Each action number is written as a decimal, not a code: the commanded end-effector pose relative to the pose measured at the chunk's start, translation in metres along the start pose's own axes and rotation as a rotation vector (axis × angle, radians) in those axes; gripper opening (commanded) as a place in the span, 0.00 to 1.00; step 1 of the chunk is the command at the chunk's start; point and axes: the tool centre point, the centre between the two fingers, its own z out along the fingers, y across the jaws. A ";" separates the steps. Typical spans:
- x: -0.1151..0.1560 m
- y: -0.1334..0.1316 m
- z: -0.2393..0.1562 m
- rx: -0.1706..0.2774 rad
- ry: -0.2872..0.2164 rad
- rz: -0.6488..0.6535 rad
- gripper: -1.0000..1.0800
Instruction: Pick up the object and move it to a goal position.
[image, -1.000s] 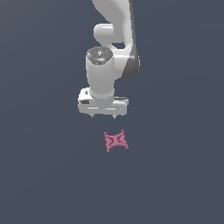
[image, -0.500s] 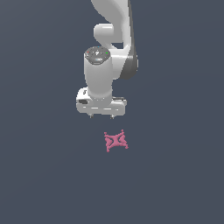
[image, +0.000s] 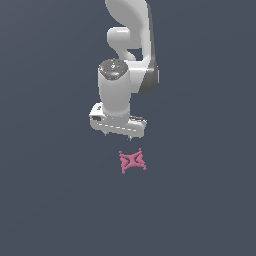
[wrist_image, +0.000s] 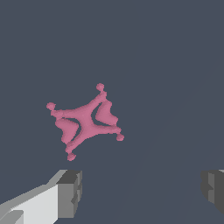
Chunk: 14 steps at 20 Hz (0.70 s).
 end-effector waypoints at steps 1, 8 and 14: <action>0.002 -0.003 0.004 0.003 -0.001 0.053 0.96; 0.007 -0.014 0.019 0.011 -0.004 0.235 0.96; 0.011 -0.023 0.033 0.016 -0.007 0.392 0.96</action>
